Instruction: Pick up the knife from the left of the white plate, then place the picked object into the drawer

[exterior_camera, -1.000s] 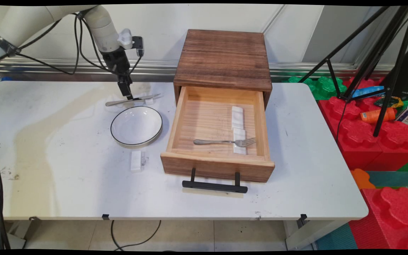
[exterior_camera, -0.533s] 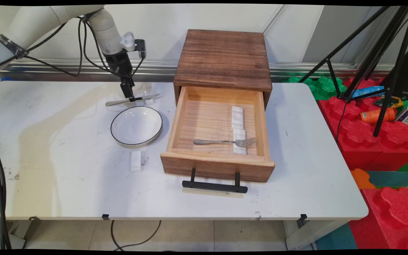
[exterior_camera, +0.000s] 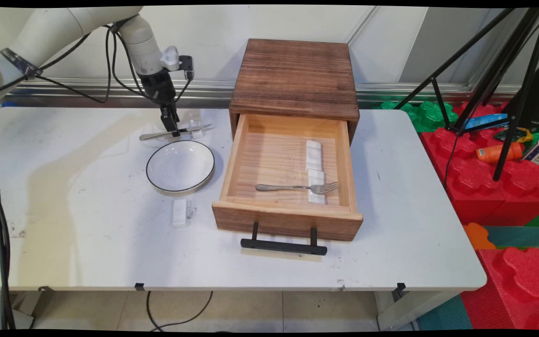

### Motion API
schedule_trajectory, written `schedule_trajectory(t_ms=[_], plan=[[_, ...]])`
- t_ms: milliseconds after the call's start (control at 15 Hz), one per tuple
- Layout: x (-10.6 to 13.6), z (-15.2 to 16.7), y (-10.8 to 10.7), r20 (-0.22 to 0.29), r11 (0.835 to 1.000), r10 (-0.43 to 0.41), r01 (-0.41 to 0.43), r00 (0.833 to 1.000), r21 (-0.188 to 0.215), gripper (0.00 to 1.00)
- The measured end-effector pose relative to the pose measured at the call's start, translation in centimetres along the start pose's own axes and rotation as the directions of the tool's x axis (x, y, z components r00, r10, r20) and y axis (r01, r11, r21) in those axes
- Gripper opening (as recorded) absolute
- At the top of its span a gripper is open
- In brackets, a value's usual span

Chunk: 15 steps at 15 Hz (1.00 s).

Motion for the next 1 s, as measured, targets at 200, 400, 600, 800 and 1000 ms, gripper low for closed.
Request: schedule_trajectory(t_ms=[200,400,600,800,1000], plan=[[0.0,0.2,0.1,0.002,1.0,-0.001,0.001,1.0,-0.007,0.0],[-0.2,0.3,0.2,0.003,1.0,-0.007,0.007,1.0,-0.011,0.0],[-0.3,0.1,0.4,-0.002,1.0,-0.027,0.027,1.0,-0.005,0.0],[-0.6,-0.5,0.5,-0.017,0.997,-0.07,0.07,0.997,0.028,0.0],[-0.8,-1.6,0.6,-0.038,0.991,-0.11,0.113,0.993,0.073,0.0]])
